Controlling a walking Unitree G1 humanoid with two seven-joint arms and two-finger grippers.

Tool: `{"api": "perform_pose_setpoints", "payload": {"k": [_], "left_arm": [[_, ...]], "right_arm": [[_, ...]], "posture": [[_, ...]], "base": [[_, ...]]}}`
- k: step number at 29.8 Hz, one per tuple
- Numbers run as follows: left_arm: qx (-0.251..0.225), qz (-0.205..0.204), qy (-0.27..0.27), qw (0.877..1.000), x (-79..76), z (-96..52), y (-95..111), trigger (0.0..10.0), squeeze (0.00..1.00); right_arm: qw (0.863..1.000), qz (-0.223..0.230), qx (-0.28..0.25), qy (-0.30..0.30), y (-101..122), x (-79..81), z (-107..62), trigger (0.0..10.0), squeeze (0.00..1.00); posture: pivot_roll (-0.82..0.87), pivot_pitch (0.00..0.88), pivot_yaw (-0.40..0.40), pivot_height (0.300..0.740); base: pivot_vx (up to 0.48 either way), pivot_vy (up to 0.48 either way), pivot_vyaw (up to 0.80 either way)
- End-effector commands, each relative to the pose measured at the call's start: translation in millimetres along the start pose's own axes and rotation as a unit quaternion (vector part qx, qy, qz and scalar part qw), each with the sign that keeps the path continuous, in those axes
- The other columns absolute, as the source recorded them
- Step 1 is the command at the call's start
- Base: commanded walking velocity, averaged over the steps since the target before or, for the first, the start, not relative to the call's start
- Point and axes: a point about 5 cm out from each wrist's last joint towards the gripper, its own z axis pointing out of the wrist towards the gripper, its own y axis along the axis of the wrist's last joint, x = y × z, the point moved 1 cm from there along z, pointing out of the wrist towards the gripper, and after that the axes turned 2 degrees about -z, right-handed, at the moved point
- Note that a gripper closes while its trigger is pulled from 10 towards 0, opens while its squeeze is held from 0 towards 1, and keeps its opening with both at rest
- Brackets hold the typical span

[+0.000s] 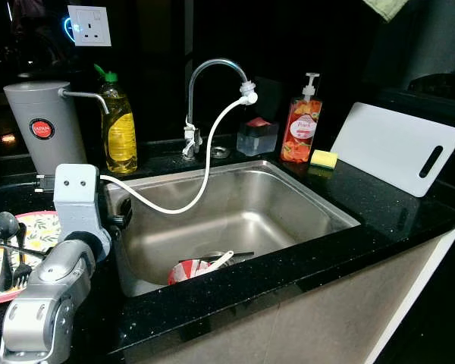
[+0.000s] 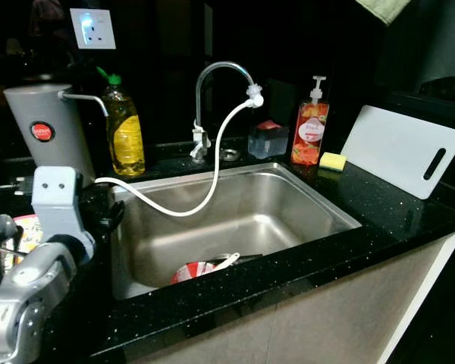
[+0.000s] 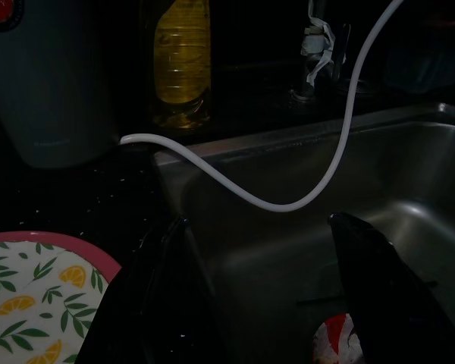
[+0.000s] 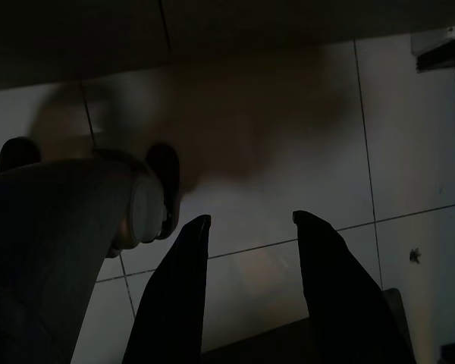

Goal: Kitchen organization

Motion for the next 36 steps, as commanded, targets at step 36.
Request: {"api": "perform_pose_setpoints", "payload": {"k": [36], "left_arm": [[0.001,0.013,-0.003,1.000,-2.7,-0.5,-2.0,10.0,0.00]], "right_arm": [[1.000,-0.003,0.013,-0.002,-9.1,-1.9,-2.4,10.0,0.00]], "posture": [[-0.04,0.008,-0.031,0.740]], "base": [[0.000,0.000,0.00]]}}
